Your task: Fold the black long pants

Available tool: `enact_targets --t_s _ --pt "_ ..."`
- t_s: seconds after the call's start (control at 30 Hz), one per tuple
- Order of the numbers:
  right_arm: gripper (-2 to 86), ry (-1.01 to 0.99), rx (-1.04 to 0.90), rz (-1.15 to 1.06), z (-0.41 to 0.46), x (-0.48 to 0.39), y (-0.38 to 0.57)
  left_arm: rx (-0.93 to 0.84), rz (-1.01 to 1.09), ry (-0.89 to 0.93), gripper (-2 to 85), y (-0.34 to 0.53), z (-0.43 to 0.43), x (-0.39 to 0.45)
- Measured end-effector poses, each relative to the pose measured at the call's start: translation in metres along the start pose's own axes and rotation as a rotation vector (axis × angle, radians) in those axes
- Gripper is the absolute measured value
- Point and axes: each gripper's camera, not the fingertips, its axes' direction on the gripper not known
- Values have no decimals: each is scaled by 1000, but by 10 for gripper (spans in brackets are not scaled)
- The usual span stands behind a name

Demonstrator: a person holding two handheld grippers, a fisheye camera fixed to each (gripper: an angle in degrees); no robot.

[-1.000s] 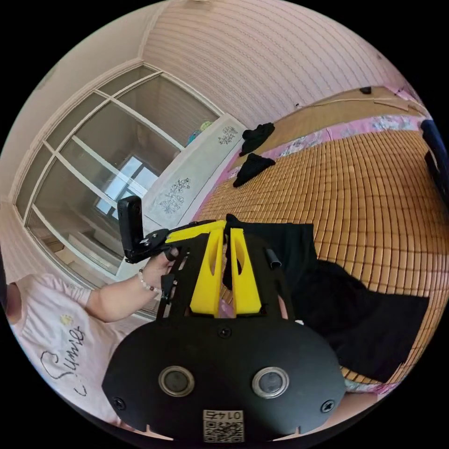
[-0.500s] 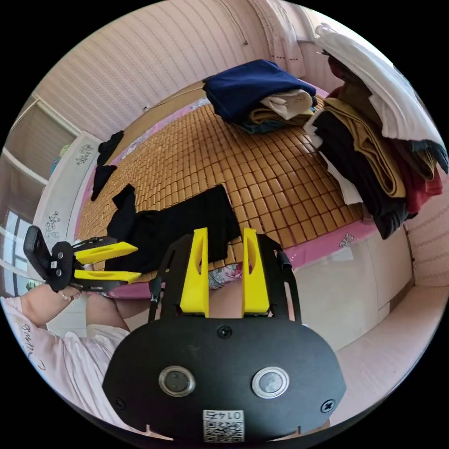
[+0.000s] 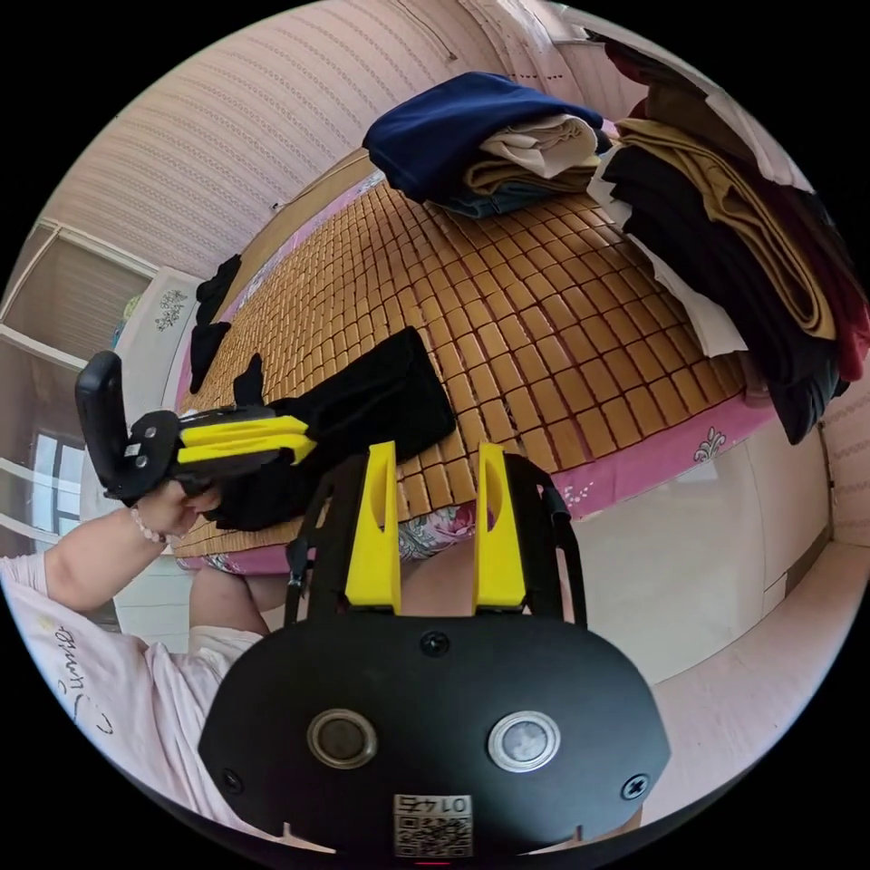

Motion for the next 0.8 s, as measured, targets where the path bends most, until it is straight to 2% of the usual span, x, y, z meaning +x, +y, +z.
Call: enact_targets --t_s 0.2,0.3,0.4,0.57,0.8 --pt "134 -100 -17 124 23 0 -12 146 -43 5 -9 18 -102 -25" --pt "103 -136 79 236 20 8 -12 177 -17 5 -10 26 -145 -19" --pt "86 -126 70 279 19 11 -14 217 1 1 -10 34 -191 -11" --pt "199 -305 210 198 -9 1 6 280 1 -31 -10 41 -266 -2" --pt "173 -706 265 23 -4 -24 15 317 61 -24 -10 52 -371 7"
